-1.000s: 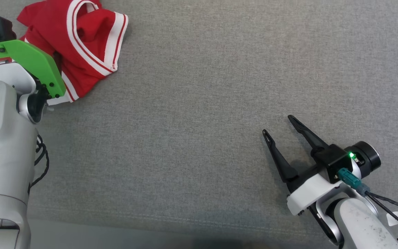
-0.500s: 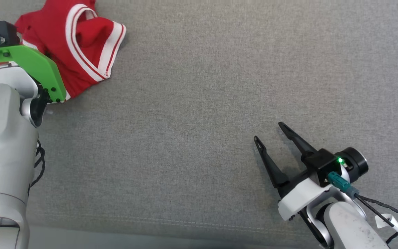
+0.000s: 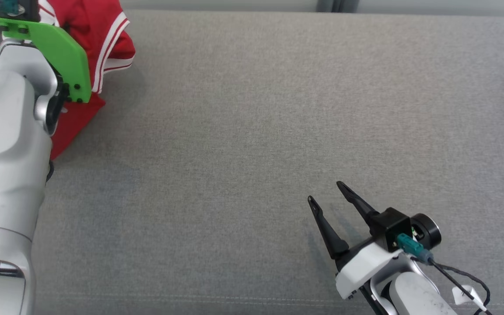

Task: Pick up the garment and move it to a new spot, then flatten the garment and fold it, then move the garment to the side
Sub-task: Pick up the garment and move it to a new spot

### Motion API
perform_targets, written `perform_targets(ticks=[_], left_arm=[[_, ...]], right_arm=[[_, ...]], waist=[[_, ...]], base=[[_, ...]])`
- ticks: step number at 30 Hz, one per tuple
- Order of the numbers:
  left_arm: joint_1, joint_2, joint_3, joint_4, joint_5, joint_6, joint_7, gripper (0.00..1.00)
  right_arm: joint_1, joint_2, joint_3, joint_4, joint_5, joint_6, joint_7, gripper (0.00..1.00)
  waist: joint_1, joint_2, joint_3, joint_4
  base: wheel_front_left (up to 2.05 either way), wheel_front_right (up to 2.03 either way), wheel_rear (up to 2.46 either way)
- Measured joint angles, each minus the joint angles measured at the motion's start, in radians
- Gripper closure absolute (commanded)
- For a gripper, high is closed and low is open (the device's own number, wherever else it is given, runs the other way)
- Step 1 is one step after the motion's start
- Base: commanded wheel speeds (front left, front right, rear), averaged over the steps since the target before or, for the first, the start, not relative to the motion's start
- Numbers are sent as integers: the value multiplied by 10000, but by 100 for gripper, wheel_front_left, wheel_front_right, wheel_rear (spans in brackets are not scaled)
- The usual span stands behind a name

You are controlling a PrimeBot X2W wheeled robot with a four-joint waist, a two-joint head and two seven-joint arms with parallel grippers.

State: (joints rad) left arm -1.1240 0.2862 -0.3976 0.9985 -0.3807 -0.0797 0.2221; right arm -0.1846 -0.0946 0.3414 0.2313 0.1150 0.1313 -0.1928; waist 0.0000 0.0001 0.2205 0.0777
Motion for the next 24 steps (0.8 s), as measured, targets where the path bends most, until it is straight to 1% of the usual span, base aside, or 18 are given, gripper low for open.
perform_targets(ticks=[5, 12, 16, 20, 22, 24], left_arm=[[-128, -370, -479, -683, 132, -188, 119, 100], [-247, -1262, -1197, -1891, -12, -435, 244, 100], [-259, -1653, -1634, -2583, -58, -449, -194, 100], [-222, -2111, -2029, -3177, -430, -481, -581, 100], [-131, -2247, -2282, -3411, -648, -493, -669, 100], [99, -2303, -2485, -3578, -1093, -491, -692, 100]], right_arm=[[181, 176, -104, 414, 63, 0, -207, 0], [325, 301, -267, 660, 63, 0, -382, 0], [321, 374, -297, 779, 71, 0, -468, 0], [305, 405, -431, 779, 82, 0, -529, 0], [282, 416, -493, 780, 69, 0, -554, 0], [237, 420, -569, 782, 65, 0, -566, 0]], waist=[[0, 0, -614, -514], [0, 0, -1039, -1523], [0, 0, -1138, -2077], [0, 0, -1153, -2585], [0, 0, -1123, -2809], [0, 0, -1070, -3002]], base=[[0, 0, 0], [0, 0, 0], [0, 0, 0], [0, 0, 0], [0, 0, 0], [0, 0, 0]])
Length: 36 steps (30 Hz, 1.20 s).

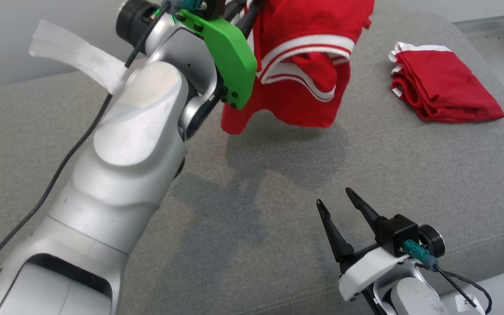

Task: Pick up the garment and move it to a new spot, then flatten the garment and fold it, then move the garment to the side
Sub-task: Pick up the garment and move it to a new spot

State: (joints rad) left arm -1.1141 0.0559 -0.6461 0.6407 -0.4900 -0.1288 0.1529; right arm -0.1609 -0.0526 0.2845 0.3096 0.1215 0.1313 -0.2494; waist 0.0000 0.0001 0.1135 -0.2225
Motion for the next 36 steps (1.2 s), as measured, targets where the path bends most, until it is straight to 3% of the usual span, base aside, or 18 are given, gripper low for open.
perform_targets(ticks=[8, 15, 16, 17, 18, 23, 36], left_arm=[[1362, -50, -395, 460, -1356, 180, 621, 100], [2277, 861, 59, 2224, -1668, 740, 537, 100], [2382, 943, 127, 2464, -1703, 813, 437, 75], [2468, 1032, 174, 2665, -1712, 869, 328, 21], [2537, 1091, 215, 2846, -1724, 940, 163, 0], [2809, 1218, 332, 3570, -1760, 1099, -558, 0], [2651, 848, -290, 3824, -1381, 554, -1434, 0]], right_arm=[[-85, 12, -38, 27, 88, 0, -77, 0], [-142, 21, 222, 169, 268, 0, -92, 0], [-155, 21, 236, 192, 268, 0, -92, 0], [-156, 21, 244, 211, 268, 0, -94, 0], [-155, 21, 255, 238, 267, 0, -94, 0], [-128, 21, 232, 318, 263, 0, -111, 0], [121, 23, 211, 397, 234, 0, -121, 0]], waist=[[0, 0, 415, -331], [0, 0, 300, -460], [0, 0, 261, -474], [0, 0, 222, -485], [0, 0, 186, -490], [0, 0, 5, -418], [0, -1, -622, 34]], base=[[0, 0, 0], [0, 0, 0], [0, 0, 0], [0, 0, 0], [0, 0, 0], [0, 0, 0], [0, 0, 0]])
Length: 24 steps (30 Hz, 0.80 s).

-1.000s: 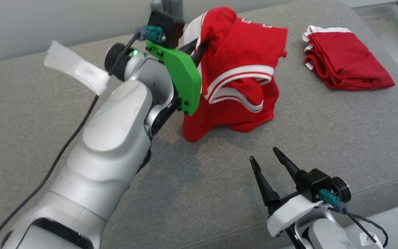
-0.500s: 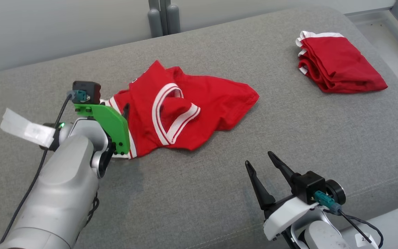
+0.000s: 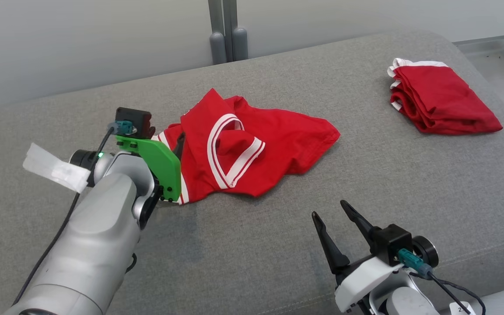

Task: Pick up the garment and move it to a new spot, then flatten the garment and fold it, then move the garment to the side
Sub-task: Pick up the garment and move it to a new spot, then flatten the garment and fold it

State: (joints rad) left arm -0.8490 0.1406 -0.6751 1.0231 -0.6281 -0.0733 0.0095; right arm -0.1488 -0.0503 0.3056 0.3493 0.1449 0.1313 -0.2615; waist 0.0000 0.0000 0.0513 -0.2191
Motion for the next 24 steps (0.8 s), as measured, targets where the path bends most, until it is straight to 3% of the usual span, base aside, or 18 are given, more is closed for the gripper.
perform_targets(ticks=[11, 24], left_arm=[[-189, -621, -805, -372, 320, -203, 111, 0], [-931, -848, -1787, -301, 989, -111, 180, 0]], right_arm=[[-47, -2, -17, -150, 65, 0, 0, 0], [-253, -6, -119, -468, 364, 0, 0, 0]], waist=[[0, 0, 449, -494], [1, 0, 1418, -1405]], base=[[0, 0, 0], [0, 0, 0]])
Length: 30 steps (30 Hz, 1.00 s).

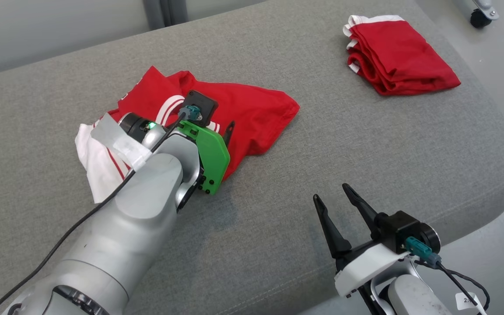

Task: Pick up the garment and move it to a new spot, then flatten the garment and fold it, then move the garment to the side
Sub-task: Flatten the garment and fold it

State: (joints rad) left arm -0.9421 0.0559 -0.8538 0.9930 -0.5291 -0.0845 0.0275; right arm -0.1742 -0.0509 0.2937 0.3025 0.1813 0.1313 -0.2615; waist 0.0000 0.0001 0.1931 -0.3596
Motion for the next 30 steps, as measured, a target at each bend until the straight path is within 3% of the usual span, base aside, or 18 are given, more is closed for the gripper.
perform_targets(ticks=[11, 16, 19, 20, 22, 30], left_arm=[[-694, -40, -1145, 711, 1012, 305, 426, 0], [-760, -17, -1235, 1185, 1076, 422, 581, 0], [-810, -10, -1208, 1386, 978, 422, 635, 59], [-819, -8, -1195, 1429, 938, 418, 635, 59], [-825, -8, -1198, 1490, 915, 405, 633, 100], [-825, -25, -865, 1615, 385, 364, 290, 100]], right_arm=[[-165, 2, 123, -159, 313, 0, -2, 0], [-171, 0, 38, -178, 318, 0, -2, 0], [-171, 2, -17, -186, 322, 0, -2, 0], [-171, 0, -29, -188, 324, 0, -2, 0], [-173, 2, -10, -188, 324, 0, -2, 0], [-234, 4, -31, -180, 307, 0, -2, 0]], waist=[[0, 0, 599, -579], [0, 0, 730, -652], [0, 0, 748, -596], [0, 0, 752, -568], [-1, 0, 758, -502], [-1, 0, 689, -199]], base=[[0, 0, 0], [0, 0, 0], [0, 0, 0], [0, 0, 0], [0, 0, 0], [0, 0, 0]])
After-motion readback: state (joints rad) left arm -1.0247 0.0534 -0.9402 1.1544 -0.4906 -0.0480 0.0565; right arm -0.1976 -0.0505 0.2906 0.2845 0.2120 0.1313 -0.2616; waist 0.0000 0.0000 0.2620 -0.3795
